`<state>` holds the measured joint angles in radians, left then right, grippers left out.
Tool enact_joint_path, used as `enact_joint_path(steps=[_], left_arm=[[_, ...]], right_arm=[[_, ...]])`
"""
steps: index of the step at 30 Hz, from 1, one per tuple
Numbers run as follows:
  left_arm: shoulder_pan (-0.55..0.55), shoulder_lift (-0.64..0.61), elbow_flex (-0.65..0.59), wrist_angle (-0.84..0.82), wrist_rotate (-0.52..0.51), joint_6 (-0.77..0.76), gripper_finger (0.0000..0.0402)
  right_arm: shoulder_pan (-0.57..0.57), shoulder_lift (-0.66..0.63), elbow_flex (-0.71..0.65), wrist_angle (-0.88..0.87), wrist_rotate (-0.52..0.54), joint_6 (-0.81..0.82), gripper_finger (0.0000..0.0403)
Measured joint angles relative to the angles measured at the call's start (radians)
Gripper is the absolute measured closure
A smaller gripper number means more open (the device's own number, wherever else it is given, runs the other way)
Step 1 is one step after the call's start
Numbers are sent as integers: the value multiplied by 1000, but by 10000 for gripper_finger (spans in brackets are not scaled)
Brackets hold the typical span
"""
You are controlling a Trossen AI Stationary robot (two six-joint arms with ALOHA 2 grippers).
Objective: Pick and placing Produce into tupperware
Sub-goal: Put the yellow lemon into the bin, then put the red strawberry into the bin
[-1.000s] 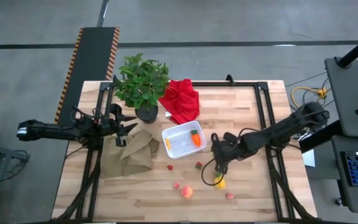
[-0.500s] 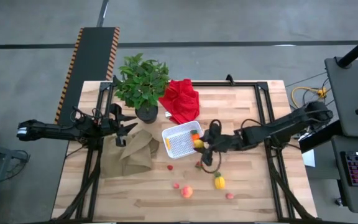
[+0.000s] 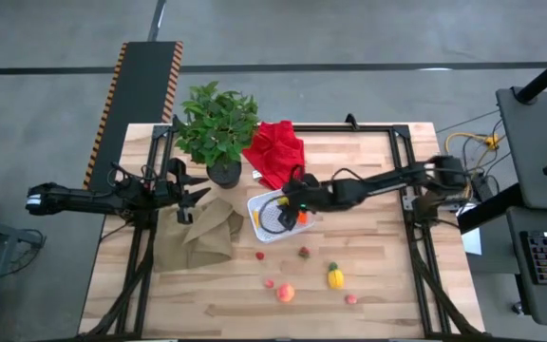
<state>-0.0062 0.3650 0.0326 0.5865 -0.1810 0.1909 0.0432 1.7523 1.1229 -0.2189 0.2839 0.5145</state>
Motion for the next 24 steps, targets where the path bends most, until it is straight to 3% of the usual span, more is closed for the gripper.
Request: enact_joint_path(steps=[14,24], left_arm=[[0,0,0,-3,0,6,297],[0,1,0,-3,1,6,297]], right_arm=[[-5,256,308,-404,43,-55,194],[-5,281,346,-430,58,-55,135]])
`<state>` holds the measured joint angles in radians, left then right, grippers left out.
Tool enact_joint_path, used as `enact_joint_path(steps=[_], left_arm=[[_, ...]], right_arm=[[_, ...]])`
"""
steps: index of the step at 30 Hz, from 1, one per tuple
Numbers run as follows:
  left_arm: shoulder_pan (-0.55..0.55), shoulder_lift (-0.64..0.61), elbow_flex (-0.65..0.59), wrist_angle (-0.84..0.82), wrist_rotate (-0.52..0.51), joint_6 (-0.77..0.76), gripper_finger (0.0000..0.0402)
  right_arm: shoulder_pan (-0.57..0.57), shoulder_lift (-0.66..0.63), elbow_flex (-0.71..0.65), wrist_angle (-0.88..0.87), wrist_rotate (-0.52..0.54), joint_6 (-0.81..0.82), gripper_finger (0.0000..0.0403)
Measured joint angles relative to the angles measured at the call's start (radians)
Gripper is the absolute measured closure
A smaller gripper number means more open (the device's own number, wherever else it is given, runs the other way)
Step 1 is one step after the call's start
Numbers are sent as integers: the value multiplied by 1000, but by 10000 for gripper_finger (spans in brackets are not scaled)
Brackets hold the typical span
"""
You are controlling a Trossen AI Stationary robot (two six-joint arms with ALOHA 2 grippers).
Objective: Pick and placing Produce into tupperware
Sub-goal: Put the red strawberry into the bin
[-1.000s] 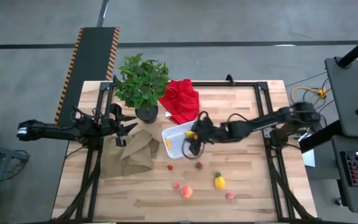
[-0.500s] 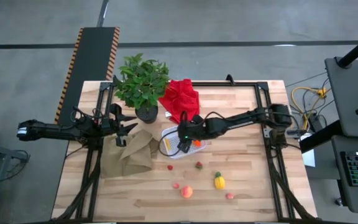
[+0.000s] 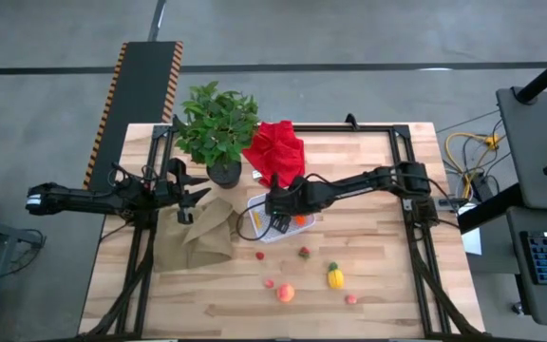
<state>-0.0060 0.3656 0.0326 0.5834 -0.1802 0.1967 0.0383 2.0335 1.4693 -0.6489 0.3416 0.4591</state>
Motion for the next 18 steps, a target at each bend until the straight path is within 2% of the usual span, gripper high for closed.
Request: enact_joint_path(steps=[8,13,18], left_arm=[[0,1,0,-2,0,0,297],[0,1,0,-3,0,-1,297],[0,0,0,-9,1,-6,297]], right_arm=[[19,-129,-1,-2,13,1,110],[85,-272,-6,-38,64,46,114],[185,-378,-18,-123,72,150,122]])
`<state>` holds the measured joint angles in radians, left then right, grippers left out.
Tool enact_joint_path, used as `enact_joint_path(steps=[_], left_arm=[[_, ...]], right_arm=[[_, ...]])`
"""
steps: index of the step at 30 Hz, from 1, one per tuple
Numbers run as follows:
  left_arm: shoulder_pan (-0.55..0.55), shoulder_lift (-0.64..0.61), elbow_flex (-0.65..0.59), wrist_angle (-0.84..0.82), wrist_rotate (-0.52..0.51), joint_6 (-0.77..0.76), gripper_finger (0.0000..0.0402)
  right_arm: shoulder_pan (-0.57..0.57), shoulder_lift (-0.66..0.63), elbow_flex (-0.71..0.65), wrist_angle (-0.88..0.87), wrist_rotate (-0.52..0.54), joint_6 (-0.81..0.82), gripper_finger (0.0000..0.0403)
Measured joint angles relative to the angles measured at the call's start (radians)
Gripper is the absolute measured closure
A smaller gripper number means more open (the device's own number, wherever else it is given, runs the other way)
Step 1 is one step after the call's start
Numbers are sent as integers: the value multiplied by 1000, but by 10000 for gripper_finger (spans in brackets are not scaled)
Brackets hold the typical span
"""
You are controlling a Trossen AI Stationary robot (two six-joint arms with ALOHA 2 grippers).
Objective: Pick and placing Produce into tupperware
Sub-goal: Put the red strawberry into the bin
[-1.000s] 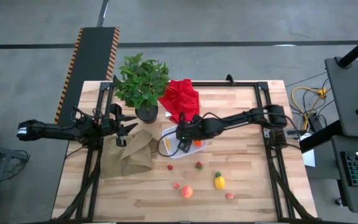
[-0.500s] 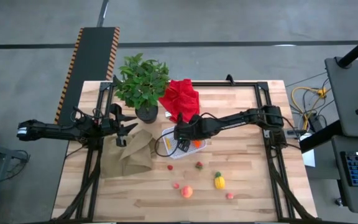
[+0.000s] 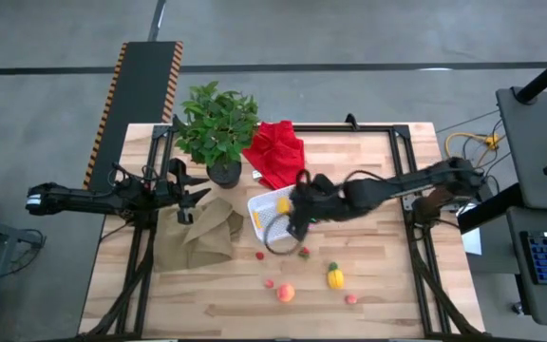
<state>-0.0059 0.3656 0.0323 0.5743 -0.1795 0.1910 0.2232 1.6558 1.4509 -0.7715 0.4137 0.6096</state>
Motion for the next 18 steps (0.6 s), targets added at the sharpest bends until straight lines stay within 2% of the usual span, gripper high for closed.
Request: enact_joint_path(steps=[7,12,18], left_arm=[[0,0,0,1,0,-1,297],[0,-1,0,1,-2,-2,297],[0,0,0,1,-2,-5,297]], right_arm=[[178,-13,-5,-54,4,143,131],[250,77,-26,-56,41,207,133],[281,192,-49,-50,58,293,129]])
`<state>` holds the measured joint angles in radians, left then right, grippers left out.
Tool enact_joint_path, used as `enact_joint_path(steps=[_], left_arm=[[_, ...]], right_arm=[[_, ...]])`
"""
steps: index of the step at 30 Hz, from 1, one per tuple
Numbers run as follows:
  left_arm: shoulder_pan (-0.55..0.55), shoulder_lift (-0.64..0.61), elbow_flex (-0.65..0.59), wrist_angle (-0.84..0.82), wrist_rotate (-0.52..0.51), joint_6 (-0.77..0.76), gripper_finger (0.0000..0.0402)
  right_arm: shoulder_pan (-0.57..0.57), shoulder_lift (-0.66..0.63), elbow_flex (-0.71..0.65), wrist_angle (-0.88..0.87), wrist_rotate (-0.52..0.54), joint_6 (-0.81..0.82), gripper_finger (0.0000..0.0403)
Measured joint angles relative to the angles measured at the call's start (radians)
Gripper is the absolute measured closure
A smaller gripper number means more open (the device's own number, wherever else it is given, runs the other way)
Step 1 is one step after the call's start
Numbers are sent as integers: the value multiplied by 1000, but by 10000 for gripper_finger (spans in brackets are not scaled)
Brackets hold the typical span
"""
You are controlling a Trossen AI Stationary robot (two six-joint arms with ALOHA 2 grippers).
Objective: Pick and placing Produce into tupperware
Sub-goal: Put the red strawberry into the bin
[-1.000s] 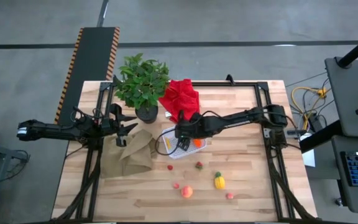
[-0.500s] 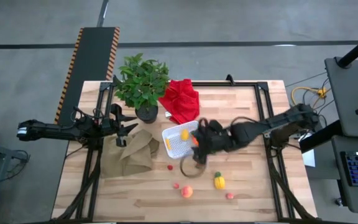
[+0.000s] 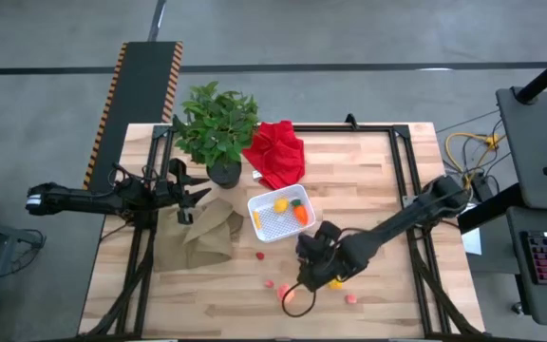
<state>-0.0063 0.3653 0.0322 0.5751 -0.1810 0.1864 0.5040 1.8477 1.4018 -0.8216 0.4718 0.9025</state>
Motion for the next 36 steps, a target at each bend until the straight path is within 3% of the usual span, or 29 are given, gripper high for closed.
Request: enact_joint_path(steps=[25,36], left_arm=[[0,6,0,-1,2,-22,297],[0,6,0,-1,0,-22,297]], right_arm=[[-13,231,-26,66,0,96,137],[-16,236,-26,85,0,77,180]])
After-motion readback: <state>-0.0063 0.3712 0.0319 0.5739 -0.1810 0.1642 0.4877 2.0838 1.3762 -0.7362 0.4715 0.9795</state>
